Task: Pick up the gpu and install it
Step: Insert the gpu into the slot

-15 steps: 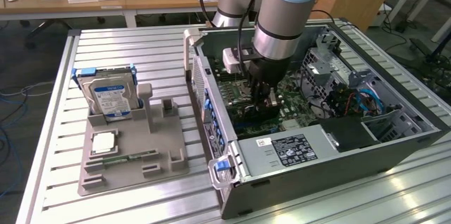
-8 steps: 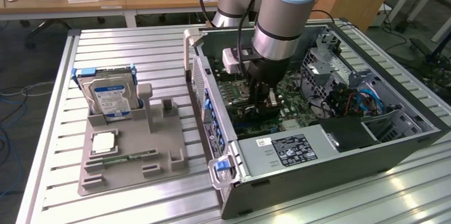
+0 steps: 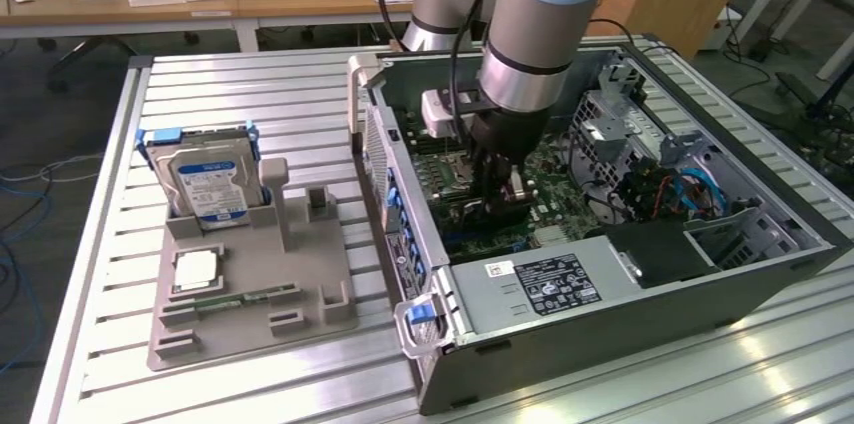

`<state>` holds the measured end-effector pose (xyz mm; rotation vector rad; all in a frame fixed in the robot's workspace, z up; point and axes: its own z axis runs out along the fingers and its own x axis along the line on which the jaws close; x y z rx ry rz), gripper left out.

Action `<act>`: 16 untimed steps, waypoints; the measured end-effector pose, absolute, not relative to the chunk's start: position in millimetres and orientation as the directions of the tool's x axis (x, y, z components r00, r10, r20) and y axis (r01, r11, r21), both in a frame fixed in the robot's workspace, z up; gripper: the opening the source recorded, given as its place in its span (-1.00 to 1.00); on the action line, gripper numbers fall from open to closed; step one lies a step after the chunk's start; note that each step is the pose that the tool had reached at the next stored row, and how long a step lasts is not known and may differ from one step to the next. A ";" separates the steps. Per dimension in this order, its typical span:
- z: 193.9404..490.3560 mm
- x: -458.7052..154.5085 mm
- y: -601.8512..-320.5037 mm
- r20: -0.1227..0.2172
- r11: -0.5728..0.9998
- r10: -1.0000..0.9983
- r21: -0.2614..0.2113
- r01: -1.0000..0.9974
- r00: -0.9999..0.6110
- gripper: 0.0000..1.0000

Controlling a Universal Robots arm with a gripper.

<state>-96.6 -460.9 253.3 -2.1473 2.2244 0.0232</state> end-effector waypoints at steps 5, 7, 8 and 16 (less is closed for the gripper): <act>256.2 -96.0 -460.8 -0.046 0.036 -0.998 -0.024 -0.999 -0.034 -0.19; 256.4 -95.3 -460.9 -0.046 0.036 -0.998 -0.024 -0.999 -0.035 -0.19; 256.4 -94.9 -460.9 -0.046 0.036 -0.998 -0.024 -0.999 -0.035 -0.19; 256.4 -92.9 -460.8 -0.046 0.036 -0.998 -0.024 -0.999 -0.035 -0.19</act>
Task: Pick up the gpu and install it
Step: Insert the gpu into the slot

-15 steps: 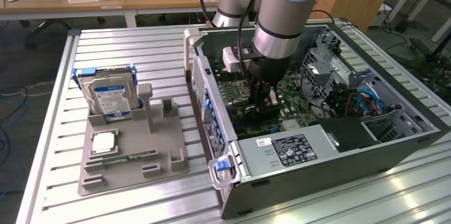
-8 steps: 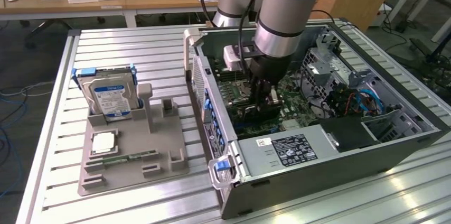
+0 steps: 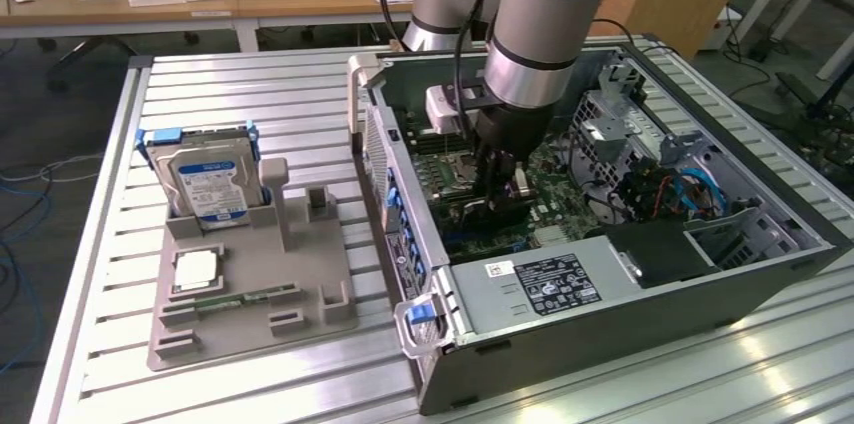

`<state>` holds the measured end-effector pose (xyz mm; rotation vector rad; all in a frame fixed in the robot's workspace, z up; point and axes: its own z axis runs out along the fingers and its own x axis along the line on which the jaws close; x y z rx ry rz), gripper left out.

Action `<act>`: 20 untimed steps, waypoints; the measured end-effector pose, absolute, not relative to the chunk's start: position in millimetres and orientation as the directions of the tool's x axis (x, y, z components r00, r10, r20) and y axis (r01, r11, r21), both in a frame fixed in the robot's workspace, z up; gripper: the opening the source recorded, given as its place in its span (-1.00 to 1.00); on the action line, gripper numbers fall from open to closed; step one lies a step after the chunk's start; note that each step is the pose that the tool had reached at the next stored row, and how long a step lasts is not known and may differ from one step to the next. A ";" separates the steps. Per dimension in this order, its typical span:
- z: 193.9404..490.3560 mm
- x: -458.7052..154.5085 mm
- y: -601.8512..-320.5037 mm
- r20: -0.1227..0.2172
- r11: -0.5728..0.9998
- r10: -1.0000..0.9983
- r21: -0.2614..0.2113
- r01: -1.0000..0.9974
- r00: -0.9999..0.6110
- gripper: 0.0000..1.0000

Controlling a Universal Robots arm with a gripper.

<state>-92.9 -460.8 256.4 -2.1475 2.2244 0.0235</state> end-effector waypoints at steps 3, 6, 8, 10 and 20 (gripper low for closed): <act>256.4 -92.9 -460.8 -0.046 0.036 -0.998 -0.024 -0.999 -0.035 -0.19; 256.4 -92.9 -460.8 -0.046 0.036 -0.998 -0.023 -0.999 -0.035 -0.19; 256.4 -92.9 -460.8 -0.046 0.036 -0.998 -0.024 -0.999 -0.035 -0.19; 256.5 -92.9 -460.9 -0.046 0.036 -0.998 -0.023 -0.999 -0.035 -0.22; 256.4 -92.9 -460.9 -0.046 0.036 -0.998 -0.023 -0.999 -0.035 -0.47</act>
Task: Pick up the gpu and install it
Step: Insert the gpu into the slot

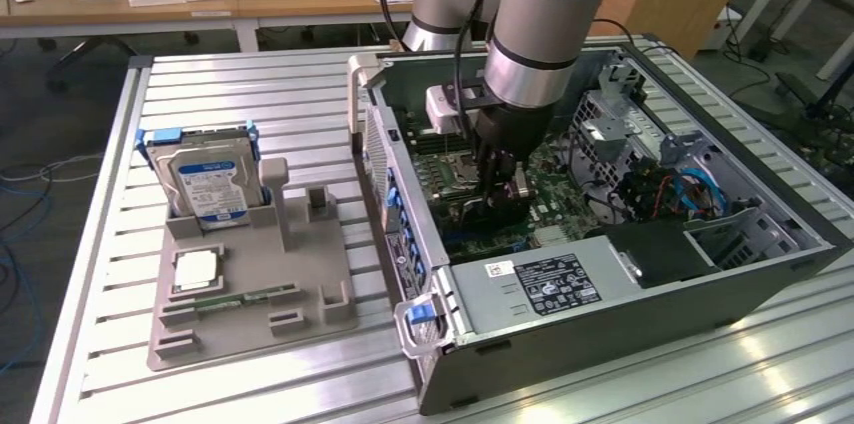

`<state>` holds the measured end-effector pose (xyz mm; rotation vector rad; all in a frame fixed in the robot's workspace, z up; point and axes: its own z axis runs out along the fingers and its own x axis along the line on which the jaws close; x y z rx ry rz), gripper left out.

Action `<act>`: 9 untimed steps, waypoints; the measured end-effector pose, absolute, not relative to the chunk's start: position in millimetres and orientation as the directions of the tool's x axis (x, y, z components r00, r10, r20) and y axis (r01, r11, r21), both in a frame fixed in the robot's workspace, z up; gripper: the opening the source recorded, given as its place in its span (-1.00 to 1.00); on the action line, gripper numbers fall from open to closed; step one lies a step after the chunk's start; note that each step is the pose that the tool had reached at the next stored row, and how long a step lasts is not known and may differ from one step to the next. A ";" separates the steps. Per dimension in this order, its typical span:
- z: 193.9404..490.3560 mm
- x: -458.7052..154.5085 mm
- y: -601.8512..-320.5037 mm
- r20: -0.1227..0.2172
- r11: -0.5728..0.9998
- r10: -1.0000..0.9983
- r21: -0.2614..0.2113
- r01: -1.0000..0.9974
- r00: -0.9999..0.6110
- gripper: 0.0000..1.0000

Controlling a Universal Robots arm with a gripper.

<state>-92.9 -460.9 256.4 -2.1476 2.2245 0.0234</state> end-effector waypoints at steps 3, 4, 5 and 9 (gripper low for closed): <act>256.4 -92.9 -460.8 -0.046 0.036 -0.998 -0.023 -0.999 -0.035 -0.47; 256.4 -92.9 -460.8 -0.046 0.036 -0.998 -0.023 -0.999 -0.035 -0.47; 256.4 -92.9 -460.9 -0.046 0.036 -0.998 -0.023 -0.999 -0.035 -0.47; 256.4 -92.9 -460.8 -0.046 0.036 -0.998 -0.024 -0.999 -0.035 -0.47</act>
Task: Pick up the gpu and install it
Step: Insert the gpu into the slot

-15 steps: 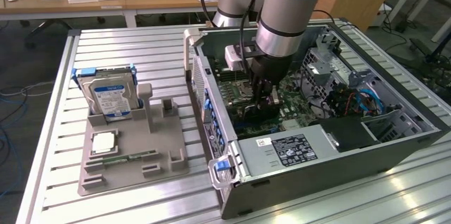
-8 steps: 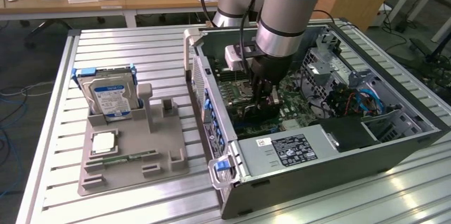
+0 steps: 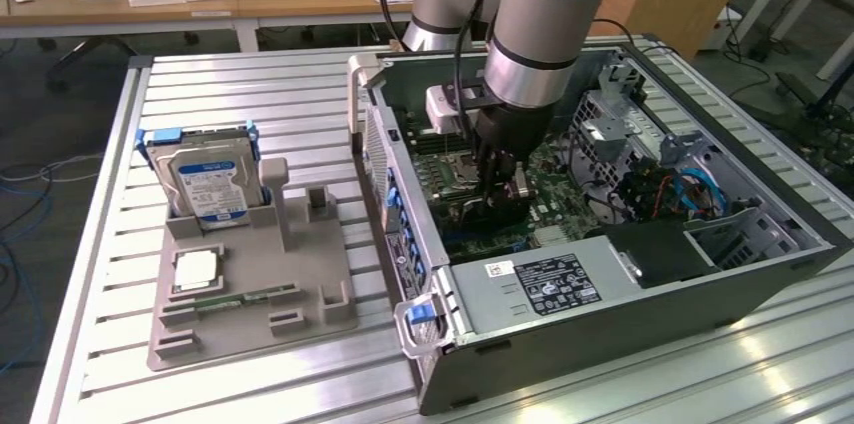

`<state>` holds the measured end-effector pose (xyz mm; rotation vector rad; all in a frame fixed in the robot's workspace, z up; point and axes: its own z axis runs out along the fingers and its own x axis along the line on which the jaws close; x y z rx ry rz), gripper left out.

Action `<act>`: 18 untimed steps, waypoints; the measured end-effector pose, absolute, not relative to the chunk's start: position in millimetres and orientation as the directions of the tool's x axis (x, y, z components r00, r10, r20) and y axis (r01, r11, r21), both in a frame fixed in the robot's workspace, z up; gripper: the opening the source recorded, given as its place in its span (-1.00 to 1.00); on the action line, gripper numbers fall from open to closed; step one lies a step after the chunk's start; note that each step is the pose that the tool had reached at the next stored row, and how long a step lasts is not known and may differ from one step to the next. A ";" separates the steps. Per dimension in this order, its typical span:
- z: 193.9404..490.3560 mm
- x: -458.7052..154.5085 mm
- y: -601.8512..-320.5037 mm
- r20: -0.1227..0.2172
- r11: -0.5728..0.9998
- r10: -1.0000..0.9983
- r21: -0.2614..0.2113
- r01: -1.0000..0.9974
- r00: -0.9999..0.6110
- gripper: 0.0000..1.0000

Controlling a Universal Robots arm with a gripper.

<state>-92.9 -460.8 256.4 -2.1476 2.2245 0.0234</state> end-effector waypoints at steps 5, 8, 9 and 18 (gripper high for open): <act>255.8 -92.8 -460.9 -0.046 0.036 -0.998 -0.024 -0.999 -0.035 -0.47; 254.7 -92.8 -460.9 -0.046 0.036 -0.998 -0.023 -0.999 -0.034 -0.47; 254.7 -92.8 -460.9 -0.046 0.036 -0.998 -0.023 -0.999 -0.034 -0.47; 254.4 -98.4 -460.9 -0.046 0.036 -0.998 -0.029 -0.999 -0.034 -0.47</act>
